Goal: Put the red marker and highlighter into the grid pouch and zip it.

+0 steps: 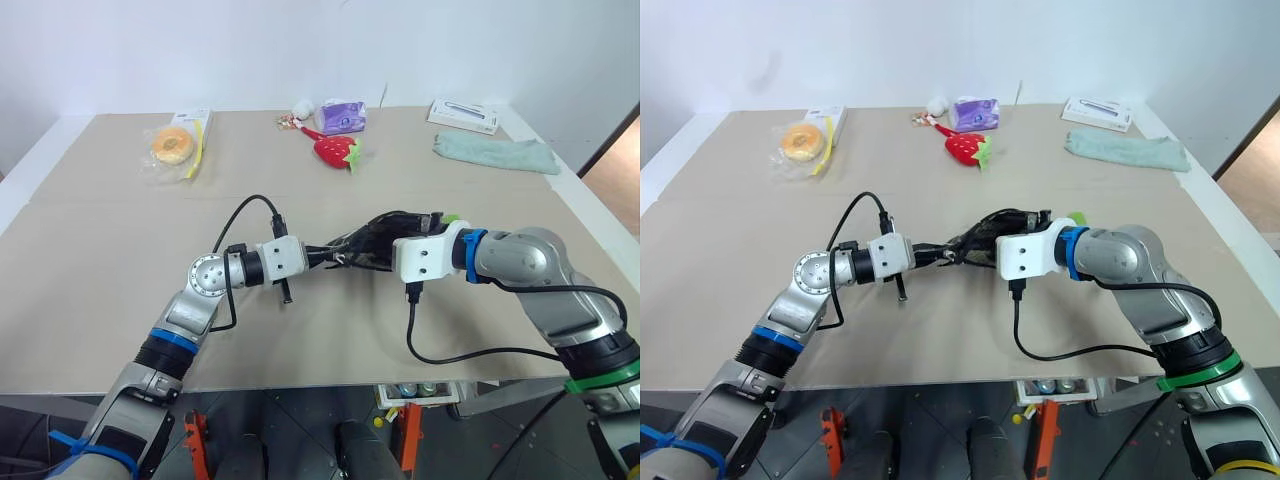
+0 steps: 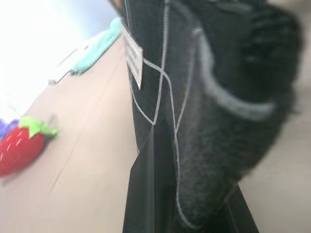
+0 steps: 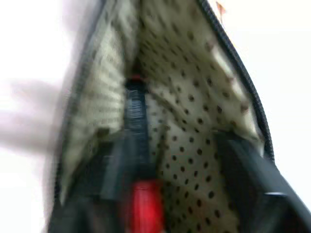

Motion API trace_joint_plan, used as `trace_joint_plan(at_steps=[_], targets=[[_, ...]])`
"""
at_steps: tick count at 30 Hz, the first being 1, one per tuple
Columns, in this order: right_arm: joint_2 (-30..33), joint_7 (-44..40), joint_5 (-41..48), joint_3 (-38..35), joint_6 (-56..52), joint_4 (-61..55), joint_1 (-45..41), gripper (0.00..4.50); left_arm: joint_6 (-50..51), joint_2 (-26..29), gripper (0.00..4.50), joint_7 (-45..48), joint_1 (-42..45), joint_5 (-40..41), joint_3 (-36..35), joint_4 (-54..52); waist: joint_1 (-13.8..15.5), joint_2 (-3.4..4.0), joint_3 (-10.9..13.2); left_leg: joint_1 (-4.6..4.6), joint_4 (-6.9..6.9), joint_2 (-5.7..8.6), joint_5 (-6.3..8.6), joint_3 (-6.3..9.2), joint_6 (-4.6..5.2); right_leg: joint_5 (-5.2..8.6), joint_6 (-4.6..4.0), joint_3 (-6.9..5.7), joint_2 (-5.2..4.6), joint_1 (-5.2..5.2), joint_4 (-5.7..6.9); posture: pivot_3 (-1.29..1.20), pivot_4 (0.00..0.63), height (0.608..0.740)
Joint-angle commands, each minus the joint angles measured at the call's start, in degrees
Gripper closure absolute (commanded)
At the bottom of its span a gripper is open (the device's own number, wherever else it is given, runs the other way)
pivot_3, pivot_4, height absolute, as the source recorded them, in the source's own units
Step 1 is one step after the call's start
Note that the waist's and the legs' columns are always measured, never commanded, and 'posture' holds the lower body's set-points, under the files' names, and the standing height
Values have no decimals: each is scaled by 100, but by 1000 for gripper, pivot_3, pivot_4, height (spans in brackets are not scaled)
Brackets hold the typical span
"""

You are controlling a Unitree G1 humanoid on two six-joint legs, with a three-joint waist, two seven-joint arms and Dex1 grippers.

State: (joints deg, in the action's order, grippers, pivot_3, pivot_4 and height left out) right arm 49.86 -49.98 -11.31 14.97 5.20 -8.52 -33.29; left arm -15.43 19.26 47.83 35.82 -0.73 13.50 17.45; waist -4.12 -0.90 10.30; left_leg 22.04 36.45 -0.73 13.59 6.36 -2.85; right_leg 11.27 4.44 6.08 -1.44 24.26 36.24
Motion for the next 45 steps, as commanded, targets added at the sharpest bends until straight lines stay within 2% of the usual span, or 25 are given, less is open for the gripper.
trace_joint_plan(at_steps=[1, 4, 8, 12, 16, 19, 22, 31, 37, 45], targets=[[78, -314, 355, -369, -584, -591, 60, 137, 81, -25, 4500, -205, 180, 95, -204, -63, 1, 0, 0, 0, 0, 0, 0, 0, 0, 0, 0, 0, 0, 0, 0, 0, 150, 740], [42, -473, 654, -557, -1106, -931, 89, 137, 97, -14, 4500, -280, 194, 42, -218, -5, -2, 0, 0, -2, 0, -1, 0, 1, 0, 0, 0, 0, 1, 0, 0, 0, 150, 740], [29, -688, 1817, -1359, -2470, -1477, -54, 137, 144, 104, 4500, -313, 128, 43, -278, 88, 1, 0, 0, -2, 0, -1, 0, 1, 0, -1, -1, -1, 1, 0, 2, 0, 150, 740], [-23, -573, 2738, -2063, -3527, -1499, -211, 137, 153, 125, 4500, -348, 186, 62, -322, 172, 4, 0, 0, -1, 3, 0, 0, 1, 0, -1, -1, -1, 0, -3, 2, 0, 150, 740], [241, 226, 2073, -2106, -4109, -550, -220, 137, 135, 119, 4500, -376, 220, 49, -374, 216, 14, 0, 0, -2, 3, -1, 0, 1, 0, -1, -1, -3, 0, -4, 2, 0, 150, 740], [-3, 1017, 1942, -2197, -5240, 231, -318, 137, 139, 119, 4500, -391, 232, 62, -390, 228, 20, -1, -1, -1, 5, 2, 0, -1, 0, -2, -2, -1, -2, -3, 1, 0, 150, 740], [-299, 1705, 1718, -2195, -5840, 716, -346, 137, 140, 124, 4500, -395, 229, 74, -394, 210, 9, 1, -2, -2, -2, -3, -1, -1, 1, -8, -13, 0, 3, 3, 4, 0, 150, 740], [-1186, 2272, 1908, -2273, -6479, 842, -142, 137, 193, 112, 4500, -400, 237, 121, -416, 143, -4, 4, -2, 3, -2, 1, -2, -1, 3, -15, -23, 3, 2, 6, 6, 0, 150, 740], [-1289, 2769, 1725, -2321, -6129, 1667, -98, 137, 227, 113, 4500, -385, 229, 143, -414, 66, -4, 3, -3, 2, -1, 1, -2, 0, 3, -16, -22, 2, 2, 3, 5, 0, 150, 740], [-1432, 2857, 1921, -2491, -6094, 1979, -166, 137, 259, 109, 4500, -388, 206, 168, -400, -3, -5, 4, -5, -3, 0, 1, -5, 0, 7, -7, -1, 3, 3, -2, 5, 0, 150, 740]])
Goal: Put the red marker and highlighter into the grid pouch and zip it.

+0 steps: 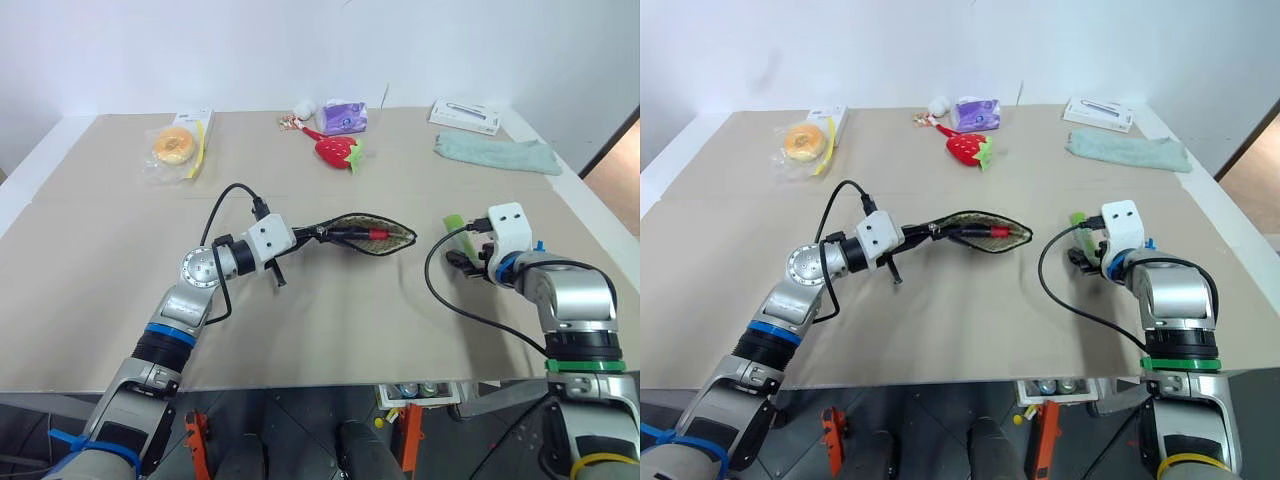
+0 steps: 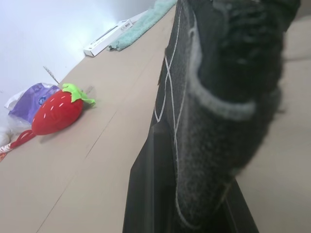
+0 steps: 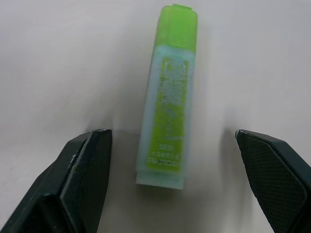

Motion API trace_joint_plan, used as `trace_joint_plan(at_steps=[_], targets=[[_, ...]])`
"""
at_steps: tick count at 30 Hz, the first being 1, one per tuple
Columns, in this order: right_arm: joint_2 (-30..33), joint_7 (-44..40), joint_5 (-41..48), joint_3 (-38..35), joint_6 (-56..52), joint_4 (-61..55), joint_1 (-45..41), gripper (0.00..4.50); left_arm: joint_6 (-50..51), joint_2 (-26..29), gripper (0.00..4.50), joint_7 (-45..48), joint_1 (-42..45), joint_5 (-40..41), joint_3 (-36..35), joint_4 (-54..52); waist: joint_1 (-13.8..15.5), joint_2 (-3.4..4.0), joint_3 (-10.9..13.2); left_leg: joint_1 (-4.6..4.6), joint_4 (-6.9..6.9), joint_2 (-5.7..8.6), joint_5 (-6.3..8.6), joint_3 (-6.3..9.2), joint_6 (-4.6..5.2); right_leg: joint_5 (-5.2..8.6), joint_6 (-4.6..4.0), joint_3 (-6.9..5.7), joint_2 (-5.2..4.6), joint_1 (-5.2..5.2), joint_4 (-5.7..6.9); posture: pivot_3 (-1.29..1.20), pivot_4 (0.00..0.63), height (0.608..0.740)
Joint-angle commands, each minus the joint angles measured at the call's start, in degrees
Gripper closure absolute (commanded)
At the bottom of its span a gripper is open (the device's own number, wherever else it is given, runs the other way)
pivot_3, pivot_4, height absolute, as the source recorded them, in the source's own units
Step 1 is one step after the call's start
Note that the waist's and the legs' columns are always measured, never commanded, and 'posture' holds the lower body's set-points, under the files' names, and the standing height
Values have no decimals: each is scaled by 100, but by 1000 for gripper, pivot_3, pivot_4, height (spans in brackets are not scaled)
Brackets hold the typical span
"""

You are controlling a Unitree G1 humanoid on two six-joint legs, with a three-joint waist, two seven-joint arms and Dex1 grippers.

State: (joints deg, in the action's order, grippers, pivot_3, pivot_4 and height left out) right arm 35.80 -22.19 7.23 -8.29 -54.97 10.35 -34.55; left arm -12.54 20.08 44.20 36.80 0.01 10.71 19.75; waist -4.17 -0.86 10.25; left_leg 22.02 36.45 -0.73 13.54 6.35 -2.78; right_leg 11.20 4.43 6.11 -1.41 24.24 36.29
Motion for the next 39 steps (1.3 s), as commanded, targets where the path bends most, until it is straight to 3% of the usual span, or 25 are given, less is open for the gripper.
trace_joint_plan(at_steps=[1, 3, 8, 9, 12, 14, 17, 20, 26, 31, 39], targets=[[-43, 86, 98, -207, -145, 117, -45, 492, -30, 24, 4500, -26, 110, 96, -122, -236, 0, 0, 0, -1, 0, 0, 0, 0, 1, -1, 1, 0, 0, -1, 0, 0, 150, 740], [-40, 76, 138, -240, -244, 141, -38, 980, -27, 21, 4500, -31, 121, 100, -126, -234, 0, 0, 0, -2, 0, 0, -1, 0, 2, -2, 1, 0, 0, -2, 0, 0, 150, 740], [142, -53, 128, -83, -78, -20, 57, 3363, -31, 17, 4500, -29, 147, 114, -140, -218, 17, 0, 0, -2, 1, 2, -2, 1, 3, -1, 2, 0, -2, -5, -1, 0, 150, 740], [174, -108, 154, -113, 103, -97, 59, 3500, -34, 17, 4500, -28, 149, 113, -139, -214, 19, 0, 0, -1, 1, 3, -2, 1, 2, -1, 3, 0, -3, -6, -3, 0, 150, 740], [507, -753, 244, -99, 1235, -655, 115, 3496, -37, 30, 4500, -19, 150, 115, -142, -205, 12, 5, 3, 5, 0, 4, -2, 0, 3, 1, 6, 1, -3, -1, -6, 0, 150, 740], [990, -1794, 341, -24, 2614, -1399, 386, 3496, -33, 37, 4500, -12, 152, 117, -144, -202, 3, 18, 11, 8, -3, 4, -1, -1, 4, 3, 10, 2, -4, 3, -7, 0, 150, 740], [1567, -2898, 1027, -176, 2626, -2260, 421, 3496, -32, 53, 4500, 6, 147, 119, -138, -203, -33, 28, 14, 6, -6, -1, 4, -2, 12, 8, 17, 3, 1, 5, -8, 0, 150, 740], [2087, -3463, 1478, -45, 2156, -2914, 220, 3496, -44, 51, 4500, 11, 164, 115, -133, -177, -32, 26, 15, 2, -4, -6, 5, 0, 14, 7, 12, -1, 6, 2, -7, 0, 150, 740], [2553, -3814, 1403, 546, 1916, -3473, 245, 3496, -65, 22, 4500, -19, 190, 109, -130, -163, -19, 21, 16, 4, 7, -1, 1, -2, 8, 4, 10, 2, 1, -4, -8, 0, 150, 740], [2720, -3755, 804, 1041, 2164, -3182, 338, 3496, -49, 14, 4500, -25, 166, 115, -127, -233, -6, 22, 16, 7, 4, -1, 1, -3, 7, 5, 10, 2, 1, 2, -8, 0, 150, 740], [2224, -3586, 224, 1602, 2448, -2816, -68, 3496, -30, -10, 4500, 60, 160, 141, -70, -362, -14, 22, 16, 6, 3, -3, 1, -4, 7, 5, 9, 2, 2, 4, -8, 0, 150, 740]])
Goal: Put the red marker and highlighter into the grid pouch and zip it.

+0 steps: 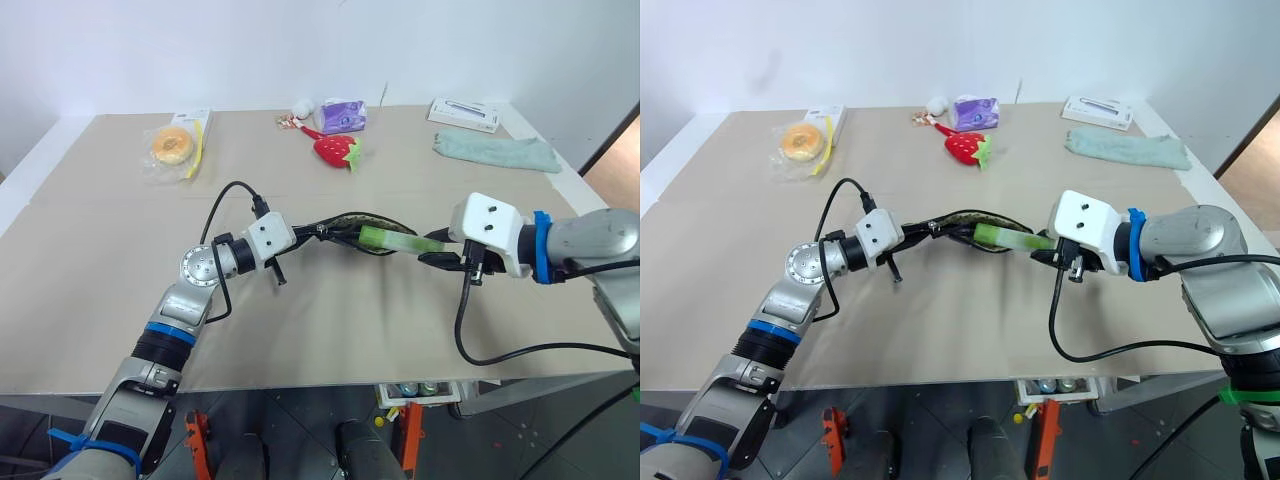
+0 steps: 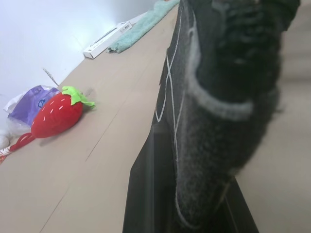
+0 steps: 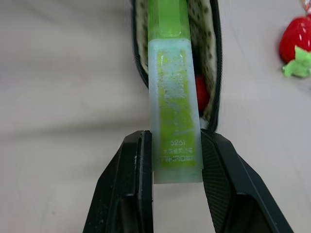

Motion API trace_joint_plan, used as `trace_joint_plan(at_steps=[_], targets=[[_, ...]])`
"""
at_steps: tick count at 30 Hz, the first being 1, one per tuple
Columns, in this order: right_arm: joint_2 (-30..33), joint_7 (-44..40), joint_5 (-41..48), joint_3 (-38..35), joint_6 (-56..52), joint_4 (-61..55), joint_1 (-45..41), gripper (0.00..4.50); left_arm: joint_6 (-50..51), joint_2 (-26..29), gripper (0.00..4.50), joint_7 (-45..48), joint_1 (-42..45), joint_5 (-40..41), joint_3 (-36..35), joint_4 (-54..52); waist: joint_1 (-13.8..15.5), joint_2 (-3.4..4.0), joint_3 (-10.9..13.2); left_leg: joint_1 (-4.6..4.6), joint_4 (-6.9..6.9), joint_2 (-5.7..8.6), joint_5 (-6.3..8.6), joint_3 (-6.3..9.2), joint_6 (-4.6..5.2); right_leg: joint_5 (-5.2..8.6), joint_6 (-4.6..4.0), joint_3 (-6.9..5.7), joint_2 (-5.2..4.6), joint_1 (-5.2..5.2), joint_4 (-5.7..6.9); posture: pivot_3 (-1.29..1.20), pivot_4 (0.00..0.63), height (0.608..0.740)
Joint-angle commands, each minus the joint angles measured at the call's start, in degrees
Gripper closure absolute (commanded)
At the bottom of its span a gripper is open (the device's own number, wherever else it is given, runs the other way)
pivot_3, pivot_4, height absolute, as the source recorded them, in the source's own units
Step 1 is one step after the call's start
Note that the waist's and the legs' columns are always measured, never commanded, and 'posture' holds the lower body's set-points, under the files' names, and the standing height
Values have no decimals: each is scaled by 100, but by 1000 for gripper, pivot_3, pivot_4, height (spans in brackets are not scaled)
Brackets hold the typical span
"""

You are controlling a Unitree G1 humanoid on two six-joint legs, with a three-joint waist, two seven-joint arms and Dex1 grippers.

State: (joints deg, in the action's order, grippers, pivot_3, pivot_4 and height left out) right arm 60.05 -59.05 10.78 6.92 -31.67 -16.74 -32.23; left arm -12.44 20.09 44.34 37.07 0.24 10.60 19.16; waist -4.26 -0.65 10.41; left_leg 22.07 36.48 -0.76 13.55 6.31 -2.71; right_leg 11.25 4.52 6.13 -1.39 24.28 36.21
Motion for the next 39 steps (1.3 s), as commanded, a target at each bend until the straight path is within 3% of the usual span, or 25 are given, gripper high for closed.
trace_joint_plan(at_steps=[1, 7, 15, 22, 23, 27, 33, 39], targets=[[-323, 124, -154, 156, 80, -150, -391, 3496, -33, -26, 4500, 58, 135, 120, -42, -325, -7, 0, 0, -1, 0, 0, 0, -1, 0, -1, -1, 0, 0, 0, 0, 0, 150, 740], [-878, 289, -443, 570, -91, -155, -766, 3496, 44, -123, 4500, 136, 81, 108, 32, -513, 12, 0, 0, 4, 0, 1, -1, 1, -3, -1, -1, -2, -2, 1, 0, 0, 150, 740], [-1159, 425, -1012, 786, 283, 218, -812, 3496, 173, -160, 4500, 159, 4, 131, 54, -672, 15, 0, 0, 4, -2, 1, -1, 1, -2, 0, -2, -3, -3, 1, -1, 0, 150, 740], [-1054, 164, -607, 257, 98, 50, -761, 305, 266, -134, 4500, 166, -68, 162, 14, -710, 14, 0, 0, 4, -2, 1, -1, 2, -2, -1, -2, -2, -2, 2, 0, 0, 150, 740], [-1014, 126, -497, 128, 62, 12, -729, 19, 283, -135, 4500, 162, -70, 167, 8, -708, 16, 0, 0, 4, -3, 1, -1, 2, -2, -1, -2, -3, -2, 2, 0, 0, 150, 740], [-990, 79, 45, -491, -189, -92, -699, 19, 401, -170, 4500, 150, -80, 248, -36, -695, 16, 0, 0, 3, -2, 2, -1, 2, -2, -1, -2, -2, -3, 0, 0, 0, 150, 740], [-1447, 217, 1726, -1310, -1475, -944, -929, 19, 431, -163, 4500, 164, -91, 253, 7, -685, 6, 0, 0, 1, -3, -2, -1, 2, -1, -2, -4, -3, 1, 1, 2, 0, 150, 740], [-1717, 669, 1878, -842, -1723, -1333, -674, 19, 448, -175, 4500, 172, -63, 257, 27, -652, 17, -2, -1, 3, 1, 2, -1, 5, -1, -2, -4, -6, -3, -4, 2, 0, 150, 740]])
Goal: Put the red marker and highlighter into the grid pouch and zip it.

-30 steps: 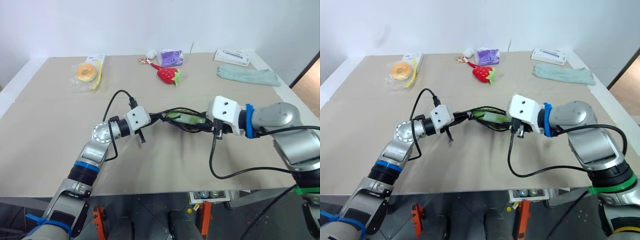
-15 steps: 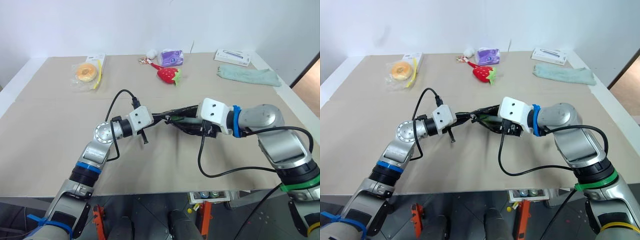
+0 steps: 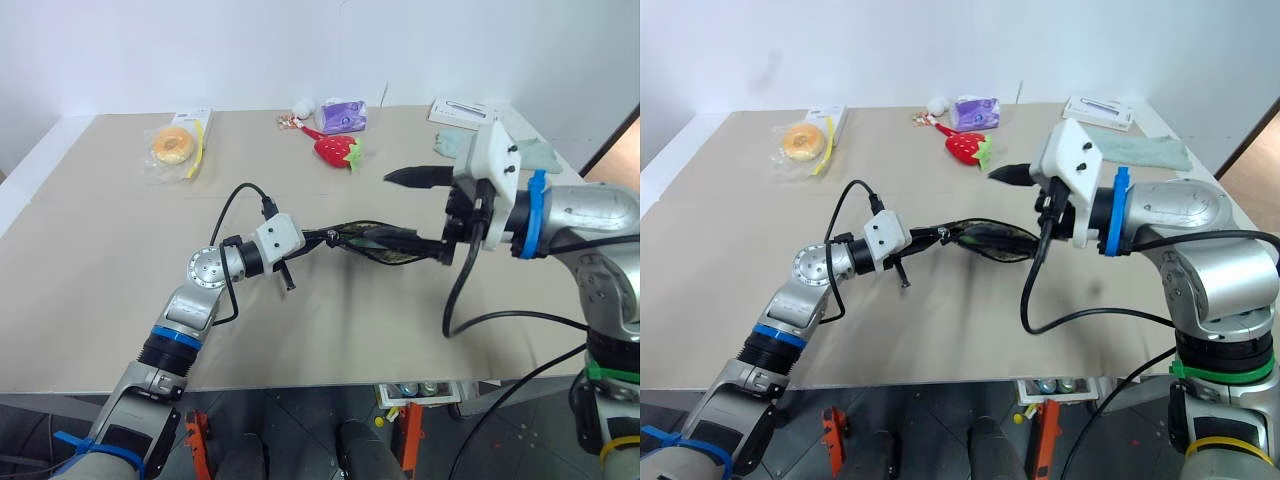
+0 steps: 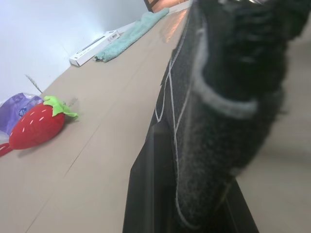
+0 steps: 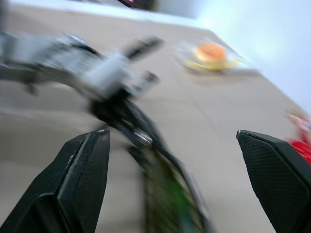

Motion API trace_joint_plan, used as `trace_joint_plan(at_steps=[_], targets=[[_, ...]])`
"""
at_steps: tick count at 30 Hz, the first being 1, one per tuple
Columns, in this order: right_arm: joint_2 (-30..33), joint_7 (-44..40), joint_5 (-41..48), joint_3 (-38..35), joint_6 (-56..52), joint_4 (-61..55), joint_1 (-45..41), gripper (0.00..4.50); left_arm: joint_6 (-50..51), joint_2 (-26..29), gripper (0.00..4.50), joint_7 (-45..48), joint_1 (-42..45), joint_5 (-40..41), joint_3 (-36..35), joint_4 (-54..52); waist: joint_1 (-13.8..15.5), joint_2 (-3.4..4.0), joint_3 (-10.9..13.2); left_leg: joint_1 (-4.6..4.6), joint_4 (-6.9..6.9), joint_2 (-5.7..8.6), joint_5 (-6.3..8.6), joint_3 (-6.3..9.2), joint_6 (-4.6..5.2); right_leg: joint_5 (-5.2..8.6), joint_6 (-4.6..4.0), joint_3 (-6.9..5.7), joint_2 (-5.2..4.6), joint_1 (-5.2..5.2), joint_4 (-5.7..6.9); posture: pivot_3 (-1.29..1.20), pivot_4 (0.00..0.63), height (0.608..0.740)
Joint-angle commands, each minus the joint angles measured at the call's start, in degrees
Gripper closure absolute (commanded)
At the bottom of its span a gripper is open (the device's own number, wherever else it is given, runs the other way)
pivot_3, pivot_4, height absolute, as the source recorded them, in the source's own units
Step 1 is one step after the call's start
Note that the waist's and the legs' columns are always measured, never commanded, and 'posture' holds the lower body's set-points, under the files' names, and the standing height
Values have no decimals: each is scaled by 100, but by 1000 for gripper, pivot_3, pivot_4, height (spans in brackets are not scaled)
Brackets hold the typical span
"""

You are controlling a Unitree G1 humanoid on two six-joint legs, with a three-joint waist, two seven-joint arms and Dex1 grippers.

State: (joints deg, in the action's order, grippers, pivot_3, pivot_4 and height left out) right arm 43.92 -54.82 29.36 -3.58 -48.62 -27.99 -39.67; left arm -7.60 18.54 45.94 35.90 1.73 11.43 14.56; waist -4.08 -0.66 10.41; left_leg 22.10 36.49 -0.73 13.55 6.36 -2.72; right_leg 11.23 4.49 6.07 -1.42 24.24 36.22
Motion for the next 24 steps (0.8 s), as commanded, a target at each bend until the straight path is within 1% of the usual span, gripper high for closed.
trace_joint_plan(at_steps=[1, 4, 7, 8, 9, 10, 12, 13, 16, 20, 24], targets=[[-159, 322, -49, 356, 10, -202, 102, 19, -35, -21, 4500, 16, 58, 109, -55, -189, -5, -1, -1, -1, 0, 0, 0, 0, 0, 0, 0, 1, 0, 0, 0, 0, 150, 740], [-259, 550, -505, 840, 314, 78, 119, 19, -25, -22, 4500, 22, 63, 109, -52, -198, -9, 0, -1, -2, -2, -4, 0, 0, 0, 0, -1, 0, 5, 5, 3, 0, 150, 740], [-394, 654, -698, 1028, 545, 366, 102, 19, -6, -18, 4500, 23, 54, 105, -52, -232, -5, -1, -1, -1, -2, -3, 0, 0, -1, 0, -1, -1, 4, 5, 3, 0, 150, 740], [-468, 684, -692, 1027, 578, 437, 81, 511, 1, -12, 4500, 25, 45, 104, -55, -247, -6, -1, -1, 0, -2, -2, -1, 0, -1, 0, -1, -1, 3, 5, 2, 0, 150, 740], [-519, 693, -692, 1032, 613, 484, 60, 846, 6, -4, 4500, 27, 38, 101, -59, -256, -5, -1, -1, 1, -2, -1, -1, -1, -1, 0, -1, 1, 2, 5, 1, 0, 150, 740], [-548, 694, -700, 1037, 641, 512, 47, 1364, 9, 0, 4500, 29, 33, 99, -62, -260, -4, -1, -1, 1, -2, -2, 0, 0, -1, 0, 0, 1, 2, 5, 1, 0, 150, 740], [-587, 679, -677, 1041, 646, 528, 30, 2245, 16, 10, 4500, 29, 23, 96, -67, -275, -5, -1, -1, 1, -4, -2, 0, 0, -1, 1, 0, 0, 2, 5, 1, 0, 150, 740], [-581, 660, -679, 1052, 654, 524, 36, 2865, 26, 9, 4500, 25, 20, 99, -71, -286, -5, -1, -1, 1, -4, -2, 0, 0, 0, 1, 0, 0, 3, 5, 1, 0, 150, 740], [-543, 587, -620, 1041, 633, 444, 86, 4463, 33, 5, 4500, 10, 15, 96, -76, -291, -5, -1, -1, 1, -4, -2, 0, 0, 0, 1, 0, 0, 2, 5, 1, 0, 150, 740], [-496, 506, -364, 872, 500, 257, 154, 4463, 14, -10, 4500, 5, 27, 93, -70, -267, -6, -1, -1, 0, -4, -3, 0, 0, 0, 1, -1, -1, 4, 5, 1, 0, 150, 740], [-340, 491, -371, 777, 534, 315, 234, 4463, -5, -22, 4500, 7, 48, 95, -70, -230, -4, -1, -1, 0, -4, -3, 0, 0, 0, 1, -1, 0, 3, 5, 1, 0, 150, 740]])
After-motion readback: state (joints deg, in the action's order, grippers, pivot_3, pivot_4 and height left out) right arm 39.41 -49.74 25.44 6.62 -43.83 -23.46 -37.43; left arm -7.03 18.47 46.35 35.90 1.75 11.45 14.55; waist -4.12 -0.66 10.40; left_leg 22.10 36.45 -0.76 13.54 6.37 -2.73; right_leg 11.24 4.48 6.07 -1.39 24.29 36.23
